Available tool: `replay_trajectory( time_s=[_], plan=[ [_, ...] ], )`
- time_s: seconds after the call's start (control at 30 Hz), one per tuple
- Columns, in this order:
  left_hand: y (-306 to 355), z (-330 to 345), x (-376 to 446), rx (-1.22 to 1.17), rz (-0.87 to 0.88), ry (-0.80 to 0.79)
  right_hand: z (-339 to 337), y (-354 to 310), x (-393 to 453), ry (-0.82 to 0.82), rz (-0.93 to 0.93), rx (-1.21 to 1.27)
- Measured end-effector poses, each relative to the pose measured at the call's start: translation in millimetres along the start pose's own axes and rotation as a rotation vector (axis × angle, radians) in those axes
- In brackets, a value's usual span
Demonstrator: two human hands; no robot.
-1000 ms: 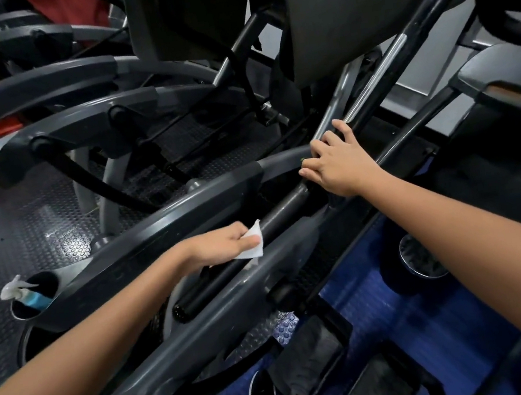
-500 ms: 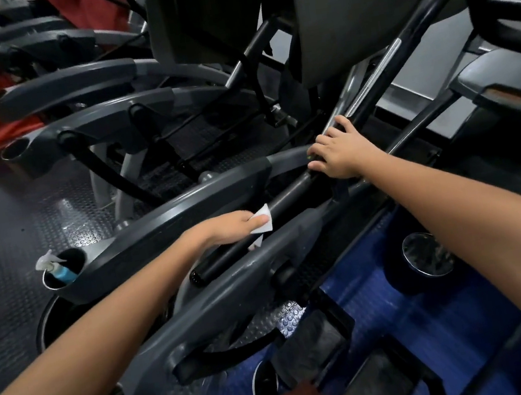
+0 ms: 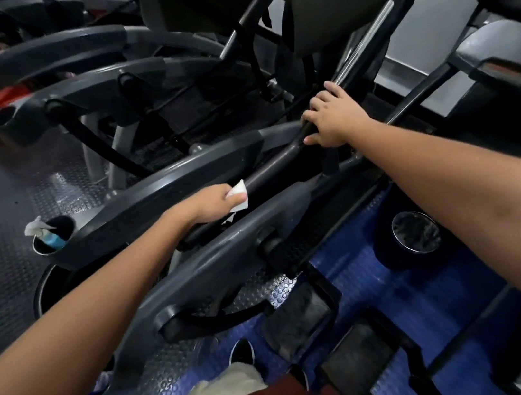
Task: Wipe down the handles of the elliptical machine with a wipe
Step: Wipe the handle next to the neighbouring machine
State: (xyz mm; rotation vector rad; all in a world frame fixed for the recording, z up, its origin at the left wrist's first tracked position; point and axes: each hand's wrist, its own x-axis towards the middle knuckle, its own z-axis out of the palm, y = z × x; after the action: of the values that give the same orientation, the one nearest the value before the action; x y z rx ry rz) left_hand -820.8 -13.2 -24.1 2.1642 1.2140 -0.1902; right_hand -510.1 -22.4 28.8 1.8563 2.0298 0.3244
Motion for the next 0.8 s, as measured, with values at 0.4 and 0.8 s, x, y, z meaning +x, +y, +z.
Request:
replay_trajectory(
  time_s=[0.4, 0.8],
  plan=[
    [-8, -5, -9, -0.056, 0.051, -0.074, 6, 1, 5, 0.058, 0.014, 0.009],
    [-4, -6, 6, -0.060, 0.079, -0.098, 6, 1, 6, 0.037, 0.026, 0.040]
  ],
)
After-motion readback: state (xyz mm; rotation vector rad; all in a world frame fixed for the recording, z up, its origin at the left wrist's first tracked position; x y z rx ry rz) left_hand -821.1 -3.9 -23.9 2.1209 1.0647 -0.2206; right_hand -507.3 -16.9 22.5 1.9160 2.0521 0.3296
